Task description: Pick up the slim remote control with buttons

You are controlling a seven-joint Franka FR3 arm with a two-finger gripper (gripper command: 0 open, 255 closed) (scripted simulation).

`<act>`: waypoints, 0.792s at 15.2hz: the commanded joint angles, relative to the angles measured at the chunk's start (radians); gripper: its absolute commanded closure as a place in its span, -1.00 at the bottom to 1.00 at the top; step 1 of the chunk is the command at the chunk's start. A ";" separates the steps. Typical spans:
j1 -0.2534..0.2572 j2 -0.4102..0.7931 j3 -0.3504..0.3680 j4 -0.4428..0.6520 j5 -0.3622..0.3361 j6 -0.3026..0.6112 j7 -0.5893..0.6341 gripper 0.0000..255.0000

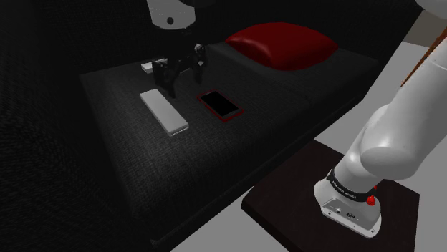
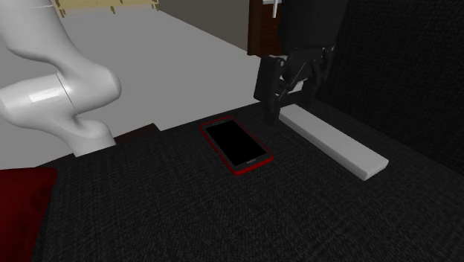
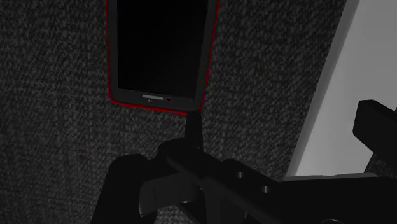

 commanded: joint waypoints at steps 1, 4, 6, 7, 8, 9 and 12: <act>0.020 0.080 0.024 0.076 -0.037 -0.001 0.058 -1.00; 0.062 0.210 0.045 0.207 -0.103 -0.015 0.132 -1.00; 0.078 0.246 0.045 0.232 -0.121 -0.007 0.151 -1.00; 0.077 0.245 0.044 0.218 -0.121 0.006 0.151 -1.00; 0.076 0.244 0.044 0.204 -0.121 0.020 0.152 -1.00; 0.075 0.244 0.043 0.190 -0.121 0.033 0.153 -1.00; 0.073 0.245 0.042 0.151 -0.123 0.073 0.155 -1.00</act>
